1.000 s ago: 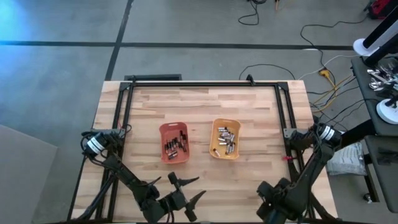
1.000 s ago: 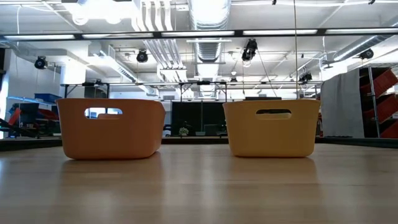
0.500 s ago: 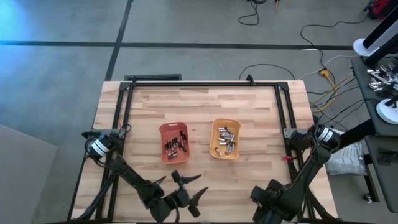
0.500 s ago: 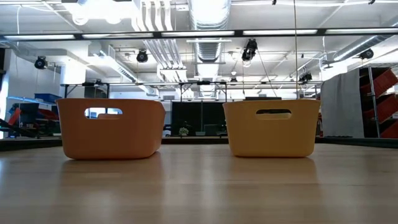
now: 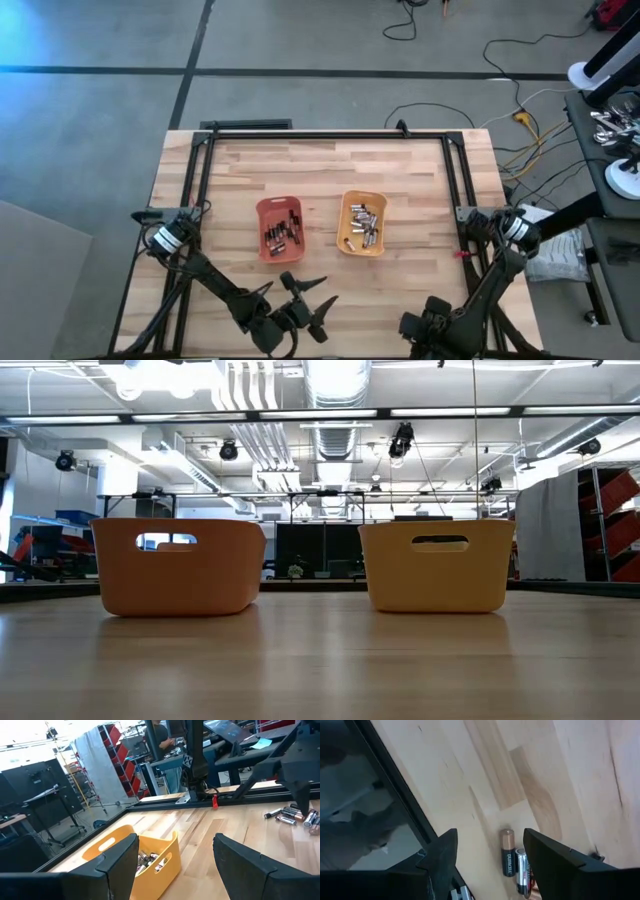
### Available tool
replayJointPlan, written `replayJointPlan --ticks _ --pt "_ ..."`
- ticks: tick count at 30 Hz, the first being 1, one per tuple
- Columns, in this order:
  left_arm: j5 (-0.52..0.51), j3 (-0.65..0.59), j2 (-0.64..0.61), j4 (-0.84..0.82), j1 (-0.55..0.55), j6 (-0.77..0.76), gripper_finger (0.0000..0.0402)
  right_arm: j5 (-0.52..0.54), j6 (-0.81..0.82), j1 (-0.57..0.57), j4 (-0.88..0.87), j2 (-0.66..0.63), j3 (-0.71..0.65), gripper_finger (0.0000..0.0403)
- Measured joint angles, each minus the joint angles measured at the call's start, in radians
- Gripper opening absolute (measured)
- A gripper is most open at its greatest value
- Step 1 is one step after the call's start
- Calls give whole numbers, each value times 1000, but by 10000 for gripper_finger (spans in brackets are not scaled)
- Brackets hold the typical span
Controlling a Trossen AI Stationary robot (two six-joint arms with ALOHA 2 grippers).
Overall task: Sort batteries
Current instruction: Put the brown-black battery into the orange bin
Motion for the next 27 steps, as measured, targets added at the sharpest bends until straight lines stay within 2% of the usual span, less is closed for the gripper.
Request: replayJointPlan --ticks 7,12,20,23,27 --pt "0 1 0 1 0 0 233 -1 -72 5 2 0 -32 219" --pt "0 1 0 1 0 0 233 -97 -100 5 10 0 -71 219" --pt "0 1 0 1 3 0 233 -97 -101 12 105 8 -150 218" --pt "0 1 0 1 3 0 233 -97 -102 12 122 20 -168 209" --pt "0 1 0 1 3 -2 233 -100 -120 13 166 40 -174 174"
